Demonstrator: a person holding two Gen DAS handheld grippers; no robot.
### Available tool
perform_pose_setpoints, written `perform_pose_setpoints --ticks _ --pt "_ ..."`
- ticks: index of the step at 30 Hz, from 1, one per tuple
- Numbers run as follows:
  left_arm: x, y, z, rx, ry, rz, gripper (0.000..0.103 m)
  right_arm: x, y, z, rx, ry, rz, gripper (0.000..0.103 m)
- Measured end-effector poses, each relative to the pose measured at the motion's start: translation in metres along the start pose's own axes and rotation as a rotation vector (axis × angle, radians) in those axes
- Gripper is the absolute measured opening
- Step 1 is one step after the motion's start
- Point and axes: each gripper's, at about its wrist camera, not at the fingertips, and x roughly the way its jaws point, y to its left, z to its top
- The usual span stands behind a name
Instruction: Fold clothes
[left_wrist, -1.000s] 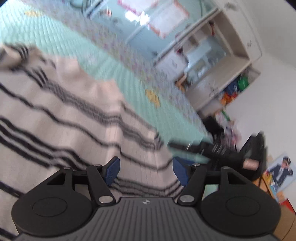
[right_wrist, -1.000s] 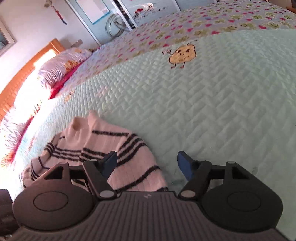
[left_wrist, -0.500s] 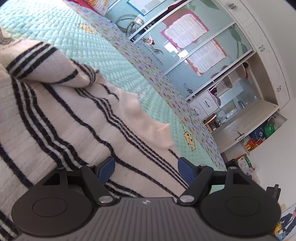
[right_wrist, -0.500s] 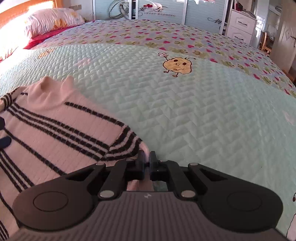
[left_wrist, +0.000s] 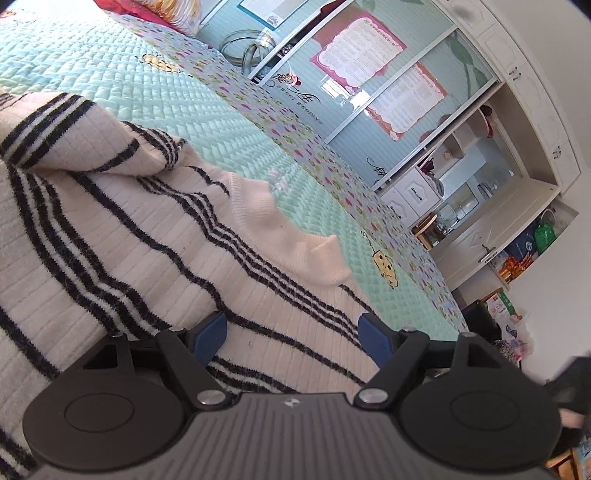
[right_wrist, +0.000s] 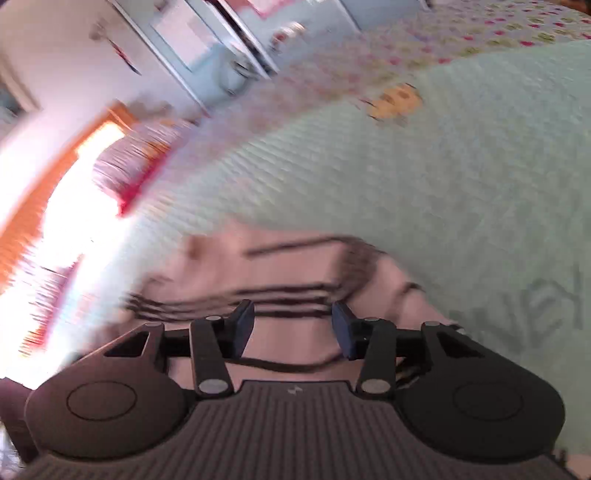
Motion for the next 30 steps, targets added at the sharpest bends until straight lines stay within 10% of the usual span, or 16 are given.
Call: perform_pose_setpoints --ticks 1,3,9,14,17,25,30 --pt "0.001 -0.001 0.000 0.010 0.000 0.004 0.082 0.002 -0.012 0.002 0.020 -0.038 -0.032 0.002" --pt "0.002 -0.004 -0.001 0.028 0.001 0.011 0.082 -0.002 -0.024 0.007 0.095 -0.084 -0.018 0.002" --pt "0.003 0.004 0.001 -0.012 -0.015 -0.010 0.082 -0.025 0.018 -0.011 -0.044 -0.151 0.012 0.039" --pt "0.006 -0.001 0.004 0.000 -0.006 0.002 0.082 -0.062 0.038 -0.061 0.045 -0.131 0.164 0.040" --pt "-0.023 -0.008 0.023 -0.017 0.127 -0.032 0.064 -0.094 0.048 -0.098 0.011 -0.039 0.239 0.040" --pt "-0.208 -0.006 0.021 0.779 0.374 -0.151 0.069 -0.150 0.101 -0.179 -0.286 0.244 0.463 0.040" --pt "-0.264 0.023 -0.011 0.874 0.587 -0.185 0.067 -0.161 0.117 -0.211 -0.267 0.307 0.526 0.040"
